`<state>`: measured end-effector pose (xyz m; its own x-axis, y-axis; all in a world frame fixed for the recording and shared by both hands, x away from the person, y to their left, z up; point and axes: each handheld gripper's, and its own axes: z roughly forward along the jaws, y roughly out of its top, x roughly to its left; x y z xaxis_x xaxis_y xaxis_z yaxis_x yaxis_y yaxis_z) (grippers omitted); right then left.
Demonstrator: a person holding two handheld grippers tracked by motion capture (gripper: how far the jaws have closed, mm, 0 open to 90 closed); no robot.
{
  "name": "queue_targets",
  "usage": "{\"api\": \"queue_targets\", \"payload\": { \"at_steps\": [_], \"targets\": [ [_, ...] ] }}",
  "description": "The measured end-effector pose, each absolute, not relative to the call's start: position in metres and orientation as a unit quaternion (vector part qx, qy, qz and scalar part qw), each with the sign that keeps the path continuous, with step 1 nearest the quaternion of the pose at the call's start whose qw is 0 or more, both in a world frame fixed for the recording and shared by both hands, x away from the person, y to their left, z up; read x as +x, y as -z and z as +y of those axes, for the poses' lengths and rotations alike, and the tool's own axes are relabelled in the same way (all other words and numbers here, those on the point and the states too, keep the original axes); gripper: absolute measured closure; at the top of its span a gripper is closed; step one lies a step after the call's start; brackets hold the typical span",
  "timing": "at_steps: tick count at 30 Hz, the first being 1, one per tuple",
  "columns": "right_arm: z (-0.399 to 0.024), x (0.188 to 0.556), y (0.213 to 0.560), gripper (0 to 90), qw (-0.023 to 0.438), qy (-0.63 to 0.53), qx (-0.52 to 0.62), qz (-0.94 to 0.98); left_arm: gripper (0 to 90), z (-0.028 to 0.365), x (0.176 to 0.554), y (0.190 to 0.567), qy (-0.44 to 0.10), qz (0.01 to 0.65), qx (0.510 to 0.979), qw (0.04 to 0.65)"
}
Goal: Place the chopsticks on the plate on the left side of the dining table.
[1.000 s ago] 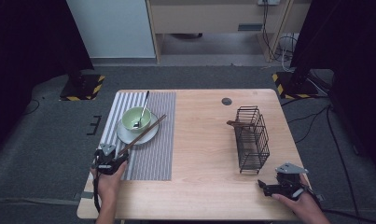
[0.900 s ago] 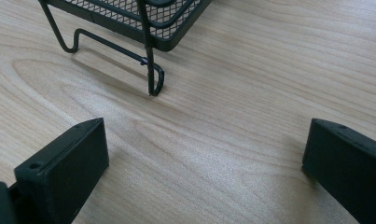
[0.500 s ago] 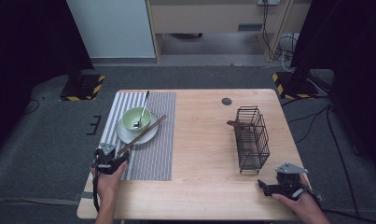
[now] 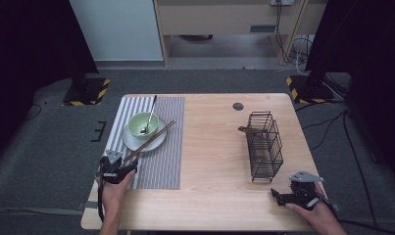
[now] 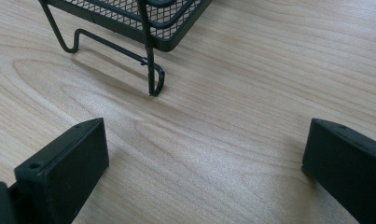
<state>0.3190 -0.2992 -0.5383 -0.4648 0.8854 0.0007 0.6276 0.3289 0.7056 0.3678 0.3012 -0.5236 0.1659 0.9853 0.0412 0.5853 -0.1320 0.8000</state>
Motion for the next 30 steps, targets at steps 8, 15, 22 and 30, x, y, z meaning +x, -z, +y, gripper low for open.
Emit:
{"api": "queue_targets", "payload": {
  "at_steps": [8, 15, 22, 30],
  "targets": [
    [-0.299, 0.319, 0.538, 0.4, 0.197, -0.327, 0.48, 0.79, 22.8, 0.292, 0.361, 0.519, -0.3, 0.58, 0.683, 0.328],
    [-0.299, 0.319, 0.538, 0.4, 0.197, -0.327, 0.479, 0.79, 21.1, 0.295, 0.359, 0.512, -0.301, 0.579, 0.684, 0.326],
    [-0.299, 0.319, 0.538, 0.4, 0.197, -0.327, 0.479, 0.79, 20.2, 0.305, 0.368, 0.509, -0.29, 0.576, 0.685, 0.337],
    [-0.299, 0.319, 0.538, 0.4, 0.197, -0.327, 0.479, 0.79, 20.9, 0.305, 0.366, 0.52, -0.288, 0.573, 0.681, 0.353]
  ]
}}
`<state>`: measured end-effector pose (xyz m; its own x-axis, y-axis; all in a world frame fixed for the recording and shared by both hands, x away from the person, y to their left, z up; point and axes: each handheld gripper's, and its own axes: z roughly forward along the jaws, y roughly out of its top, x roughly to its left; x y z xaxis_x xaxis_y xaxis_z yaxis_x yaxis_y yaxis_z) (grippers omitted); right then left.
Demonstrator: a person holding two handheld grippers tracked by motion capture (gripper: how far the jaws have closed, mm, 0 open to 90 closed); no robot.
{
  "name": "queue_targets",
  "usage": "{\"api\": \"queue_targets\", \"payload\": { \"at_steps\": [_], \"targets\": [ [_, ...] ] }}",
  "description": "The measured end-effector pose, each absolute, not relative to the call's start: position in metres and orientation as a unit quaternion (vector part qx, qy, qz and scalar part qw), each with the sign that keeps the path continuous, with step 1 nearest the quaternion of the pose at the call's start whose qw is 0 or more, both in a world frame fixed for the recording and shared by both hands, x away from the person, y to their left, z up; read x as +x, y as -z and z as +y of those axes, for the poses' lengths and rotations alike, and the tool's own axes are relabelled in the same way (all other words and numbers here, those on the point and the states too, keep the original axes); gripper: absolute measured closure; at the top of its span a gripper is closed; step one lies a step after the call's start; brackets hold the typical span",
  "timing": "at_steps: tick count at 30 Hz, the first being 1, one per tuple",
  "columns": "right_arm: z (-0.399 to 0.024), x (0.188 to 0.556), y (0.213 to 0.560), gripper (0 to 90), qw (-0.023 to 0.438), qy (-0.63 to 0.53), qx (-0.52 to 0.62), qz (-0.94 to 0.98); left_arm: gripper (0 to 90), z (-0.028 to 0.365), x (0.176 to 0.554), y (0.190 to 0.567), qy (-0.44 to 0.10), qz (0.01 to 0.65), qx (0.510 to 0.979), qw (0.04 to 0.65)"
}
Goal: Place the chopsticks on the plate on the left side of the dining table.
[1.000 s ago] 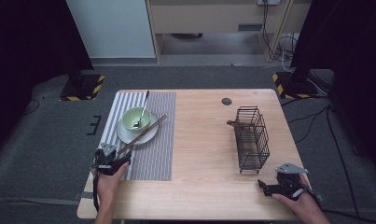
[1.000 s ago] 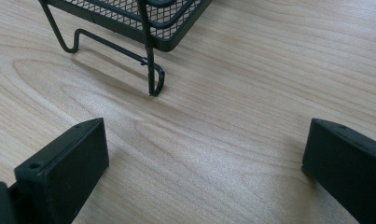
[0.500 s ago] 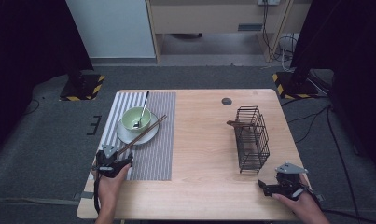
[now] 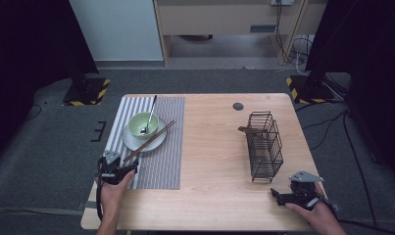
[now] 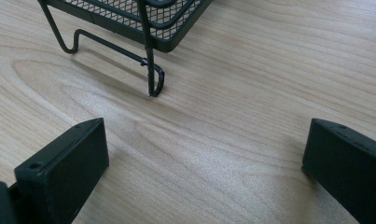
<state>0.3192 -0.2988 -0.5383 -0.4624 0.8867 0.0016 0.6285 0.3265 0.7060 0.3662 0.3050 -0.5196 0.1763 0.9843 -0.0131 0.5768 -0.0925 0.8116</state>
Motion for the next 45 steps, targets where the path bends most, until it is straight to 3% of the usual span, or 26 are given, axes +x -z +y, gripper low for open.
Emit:
{"api": "queue_targets", "payload": {
  "at_steps": [14, 26, 37, 45],
  "targets": [
    [-0.299, 0.319, 0.538, 0.4, 0.197, -0.327, 0.48, 0.79, 28.8, 0.314, 0.371, 0.521, -0.326, 0.559, 0.688, 0.328],
    [-0.299, 0.319, 0.538, 0.4, 0.197, -0.327, 0.48, 0.79, 34.8, 0.318, 0.373, 0.525, -0.328, 0.566, 0.684, 0.323],
    [-0.299, 0.319, 0.538, 0.4, 0.197, -0.327, 0.48, 0.79, 34.7, 0.32, 0.371, 0.522, -0.34, 0.562, 0.678, 0.33],
    [-0.299, 0.319, 0.538, 0.4, 0.197, -0.327, 0.48, 0.79, 27.6, 0.317, 0.37, 0.522, -0.322, 0.555, 0.688, 0.34]
  ]
}}
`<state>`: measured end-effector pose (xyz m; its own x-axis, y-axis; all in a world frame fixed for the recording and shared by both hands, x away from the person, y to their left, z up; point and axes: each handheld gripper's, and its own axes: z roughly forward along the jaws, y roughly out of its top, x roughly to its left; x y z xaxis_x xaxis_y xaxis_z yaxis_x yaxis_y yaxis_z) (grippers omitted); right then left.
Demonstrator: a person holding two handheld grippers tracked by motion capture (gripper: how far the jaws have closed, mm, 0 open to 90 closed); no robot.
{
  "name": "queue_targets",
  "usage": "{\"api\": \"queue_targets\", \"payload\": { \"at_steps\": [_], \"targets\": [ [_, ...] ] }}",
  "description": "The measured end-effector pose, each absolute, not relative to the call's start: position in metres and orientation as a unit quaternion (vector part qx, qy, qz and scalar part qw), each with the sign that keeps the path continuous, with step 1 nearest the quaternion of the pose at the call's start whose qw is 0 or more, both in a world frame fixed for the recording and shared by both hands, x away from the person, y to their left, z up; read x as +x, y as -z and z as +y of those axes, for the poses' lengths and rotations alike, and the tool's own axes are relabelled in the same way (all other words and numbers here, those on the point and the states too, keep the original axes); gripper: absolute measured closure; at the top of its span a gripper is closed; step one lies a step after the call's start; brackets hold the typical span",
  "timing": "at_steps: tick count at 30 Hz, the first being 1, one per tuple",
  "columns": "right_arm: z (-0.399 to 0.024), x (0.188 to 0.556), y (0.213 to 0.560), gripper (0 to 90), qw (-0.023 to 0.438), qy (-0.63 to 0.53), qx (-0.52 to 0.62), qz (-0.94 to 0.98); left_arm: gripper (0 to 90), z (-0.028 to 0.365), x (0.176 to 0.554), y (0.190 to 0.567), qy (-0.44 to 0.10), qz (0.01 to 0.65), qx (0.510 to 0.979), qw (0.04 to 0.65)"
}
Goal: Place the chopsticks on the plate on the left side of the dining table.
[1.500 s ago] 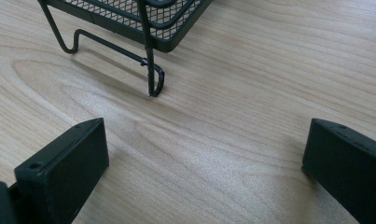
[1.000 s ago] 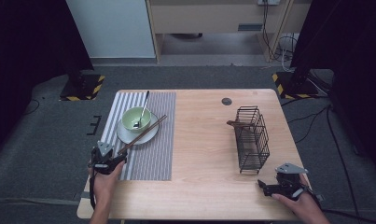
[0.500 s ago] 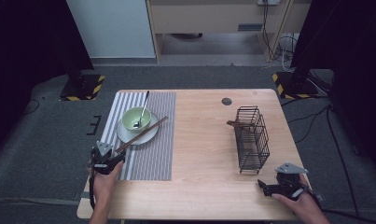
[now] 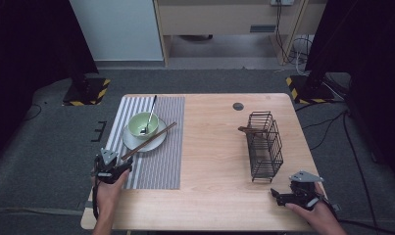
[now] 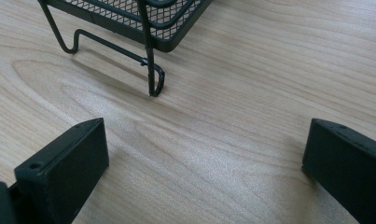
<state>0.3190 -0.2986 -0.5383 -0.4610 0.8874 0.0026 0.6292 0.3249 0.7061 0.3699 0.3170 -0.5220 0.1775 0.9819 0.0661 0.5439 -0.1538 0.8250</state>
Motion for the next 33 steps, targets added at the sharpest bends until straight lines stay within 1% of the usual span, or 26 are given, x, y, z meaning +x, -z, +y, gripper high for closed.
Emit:
{"api": "queue_targets", "payload": {
  "at_steps": [4, 18, 33],
  "targets": [
    [-0.299, 0.319, 0.538, 0.4, 0.197, -0.327, 0.48, 0.79, 24.5, 0.314, 0.371, 0.523, -0.313, 0.55, 0.696, 0.339],
    [-0.299, 0.319, 0.538, 0.4, 0.197, -0.327, 0.479, 0.79, 24.8, 0.314, 0.38, 0.523, -0.317, 0.552, 0.703, 0.318],
    [-0.298, 0.319, 0.538, 0.4, 0.197, -0.327, 0.479, 0.79, 26.2, 0.321, 0.384, 0.523, -0.319, 0.571, 0.686, 0.318]
  ]
}}
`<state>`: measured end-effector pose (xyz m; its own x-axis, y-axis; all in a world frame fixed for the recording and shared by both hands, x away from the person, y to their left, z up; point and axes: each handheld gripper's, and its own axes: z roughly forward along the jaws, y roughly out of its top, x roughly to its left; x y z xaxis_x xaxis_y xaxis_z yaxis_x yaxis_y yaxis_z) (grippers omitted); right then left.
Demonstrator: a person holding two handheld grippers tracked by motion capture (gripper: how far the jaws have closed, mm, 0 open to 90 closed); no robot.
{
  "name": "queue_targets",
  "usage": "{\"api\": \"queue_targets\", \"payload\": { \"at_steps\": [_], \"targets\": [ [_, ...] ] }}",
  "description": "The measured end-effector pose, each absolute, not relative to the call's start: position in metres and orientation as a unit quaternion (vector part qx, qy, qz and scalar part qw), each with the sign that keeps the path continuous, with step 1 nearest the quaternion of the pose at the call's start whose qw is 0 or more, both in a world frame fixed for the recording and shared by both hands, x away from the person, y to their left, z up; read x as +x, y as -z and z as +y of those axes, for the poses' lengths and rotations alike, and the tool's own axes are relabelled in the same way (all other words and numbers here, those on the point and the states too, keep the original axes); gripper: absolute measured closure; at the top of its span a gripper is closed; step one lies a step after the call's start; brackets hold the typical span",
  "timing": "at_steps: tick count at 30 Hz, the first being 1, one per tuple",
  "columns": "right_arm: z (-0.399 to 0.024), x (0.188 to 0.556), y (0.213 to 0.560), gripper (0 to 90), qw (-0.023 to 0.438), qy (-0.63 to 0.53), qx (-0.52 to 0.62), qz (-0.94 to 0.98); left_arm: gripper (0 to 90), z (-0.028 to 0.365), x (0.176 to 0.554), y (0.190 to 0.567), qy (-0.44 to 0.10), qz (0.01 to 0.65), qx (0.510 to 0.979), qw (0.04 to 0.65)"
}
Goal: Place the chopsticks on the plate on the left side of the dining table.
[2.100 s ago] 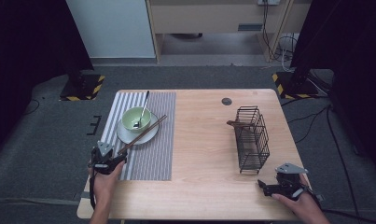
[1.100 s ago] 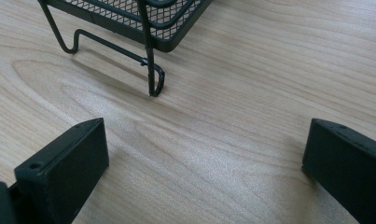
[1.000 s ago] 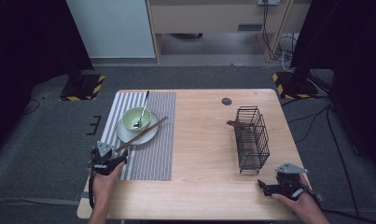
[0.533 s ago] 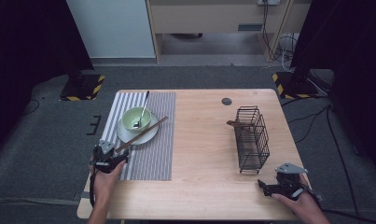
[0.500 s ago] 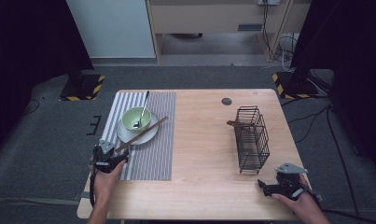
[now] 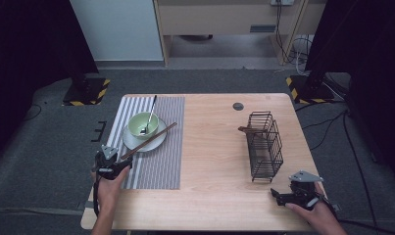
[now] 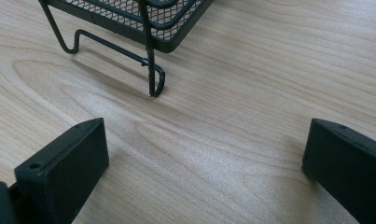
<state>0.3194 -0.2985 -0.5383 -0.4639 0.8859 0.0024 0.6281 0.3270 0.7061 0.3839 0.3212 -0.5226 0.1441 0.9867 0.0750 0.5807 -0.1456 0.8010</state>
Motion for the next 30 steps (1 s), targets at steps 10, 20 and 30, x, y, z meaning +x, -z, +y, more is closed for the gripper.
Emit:
{"api": "queue_targets", "payload": {
  "at_steps": [10, 20, 30],
  "targets": [
    [-0.298, 0.319, 0.538, 0.4, 0.197, -0.328, 0.479, 0.79, 26.7, 0.326, 0.387, 0.524, -0.315, 0.578, 0.682, 0.32],
    [-0.298, 0.319, 0.538, 0.4, 0.197, -0.327, 0.481, 0.789, 26.7, 0.328, 0.389, 0.523, -0.315, 0.573, 0.683, 0.326],
    [-0.298, 0.319, 0.538, 0.4, 0.197, -0.327, 0.481, 0.789, 26.6, 0.334, 0.393, 0.524, -0.318, 0.572, 0.685, 0.321]
  ]
}}
